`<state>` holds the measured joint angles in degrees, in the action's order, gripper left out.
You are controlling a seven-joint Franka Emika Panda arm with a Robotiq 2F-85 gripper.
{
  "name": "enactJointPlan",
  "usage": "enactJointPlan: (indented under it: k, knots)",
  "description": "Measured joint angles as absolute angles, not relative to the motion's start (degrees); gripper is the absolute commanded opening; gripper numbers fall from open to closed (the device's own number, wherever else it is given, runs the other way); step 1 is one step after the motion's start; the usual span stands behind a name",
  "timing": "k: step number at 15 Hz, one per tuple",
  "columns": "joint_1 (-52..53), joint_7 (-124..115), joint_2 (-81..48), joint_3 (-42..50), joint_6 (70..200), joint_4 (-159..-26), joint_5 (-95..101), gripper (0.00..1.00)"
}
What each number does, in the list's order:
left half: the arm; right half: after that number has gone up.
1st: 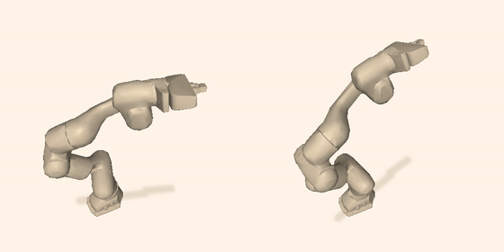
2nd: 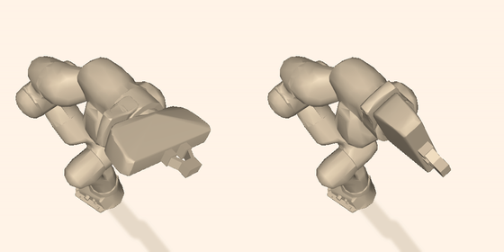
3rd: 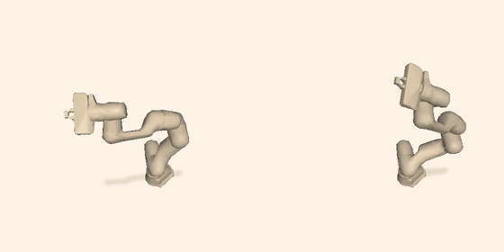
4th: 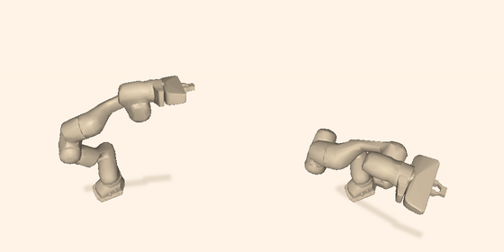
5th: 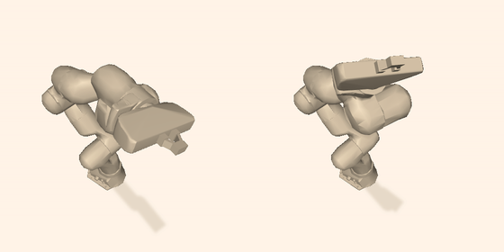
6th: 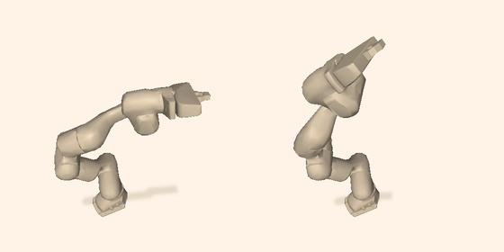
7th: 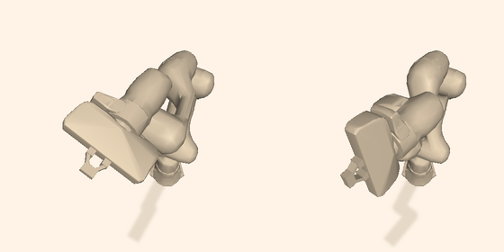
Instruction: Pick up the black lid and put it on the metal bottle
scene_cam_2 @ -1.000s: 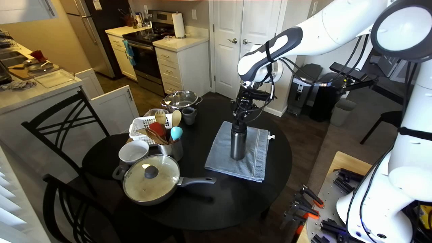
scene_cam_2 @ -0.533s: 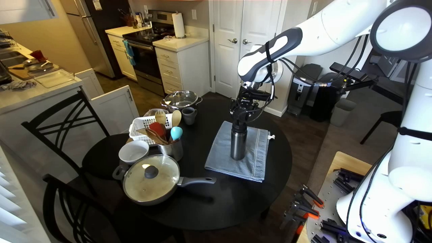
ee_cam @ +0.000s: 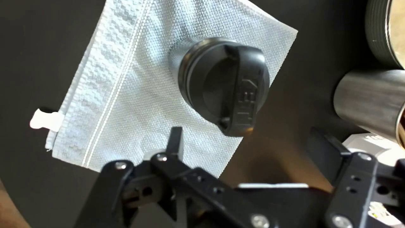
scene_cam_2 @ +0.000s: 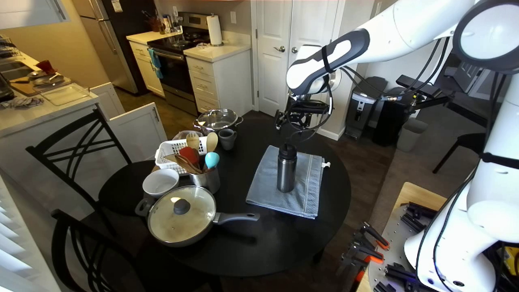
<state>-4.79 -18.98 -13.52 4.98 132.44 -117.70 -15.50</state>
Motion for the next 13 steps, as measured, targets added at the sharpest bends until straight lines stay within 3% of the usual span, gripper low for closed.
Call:
enactJointPlan:
  k: [13]
  knots:
    - [-4.8, -19.5, -11.0, 5.3, 130.8, -117.0, -12.7, 1.0]
